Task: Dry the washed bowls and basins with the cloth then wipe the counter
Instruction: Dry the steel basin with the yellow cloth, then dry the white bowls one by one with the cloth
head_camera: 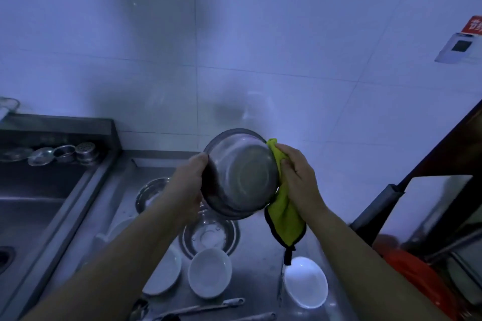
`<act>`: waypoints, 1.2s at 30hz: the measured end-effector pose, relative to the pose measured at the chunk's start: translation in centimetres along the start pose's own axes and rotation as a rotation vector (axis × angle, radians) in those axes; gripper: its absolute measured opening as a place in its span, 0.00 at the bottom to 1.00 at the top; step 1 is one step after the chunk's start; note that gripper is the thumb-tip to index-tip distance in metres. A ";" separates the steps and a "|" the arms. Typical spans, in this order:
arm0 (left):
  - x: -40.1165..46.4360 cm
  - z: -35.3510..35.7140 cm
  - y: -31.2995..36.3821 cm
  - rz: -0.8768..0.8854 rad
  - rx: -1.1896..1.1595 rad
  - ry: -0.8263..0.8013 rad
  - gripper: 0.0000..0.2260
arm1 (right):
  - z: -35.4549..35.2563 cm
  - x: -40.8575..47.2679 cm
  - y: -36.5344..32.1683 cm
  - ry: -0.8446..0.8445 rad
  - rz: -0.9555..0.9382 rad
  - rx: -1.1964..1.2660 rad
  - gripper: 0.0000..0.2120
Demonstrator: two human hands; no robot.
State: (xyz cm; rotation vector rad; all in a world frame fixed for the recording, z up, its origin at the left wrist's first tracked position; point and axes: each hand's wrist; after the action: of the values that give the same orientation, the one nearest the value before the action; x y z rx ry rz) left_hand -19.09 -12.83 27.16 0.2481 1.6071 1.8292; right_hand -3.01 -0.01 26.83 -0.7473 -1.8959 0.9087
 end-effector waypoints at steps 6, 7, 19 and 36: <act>2.1 4.1 -2.1 0.234 0.400 -0.081 0.14 | -1.3 3.8 2.0 -0.264 -0.216 -0.223 0.17; 2.5 5.0 -2.6 0.235 0.441 -0.088 0.13 | -1.6 4.0 2.6 -0.292 -0.242 -0.233 0.16; 3.6 7.6 -19.2 0.454 1.356 -0.115 0.05 | -9.0 2.0 15.9 -0.025 0.137 -0.155 0.15; 5.2 8.4 -27.4 0.576 1.781 -0.458 0.06 | -8.1 1.5 22.2 -0.060 0.242 -0.085 0.18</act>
State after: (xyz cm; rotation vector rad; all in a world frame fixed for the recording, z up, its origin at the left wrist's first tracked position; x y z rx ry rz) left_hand -8.46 -2.88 1.98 1.8090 2.3959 -0.0080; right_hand 6.64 15.82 12.04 -1.0277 -1.9344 1.0140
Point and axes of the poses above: each hand's wrist, its own x-axis towards the middle knuckle, its own z-axis out of the palm, y = z × x, and after that the axes turned 8 degrees about y, right-handed
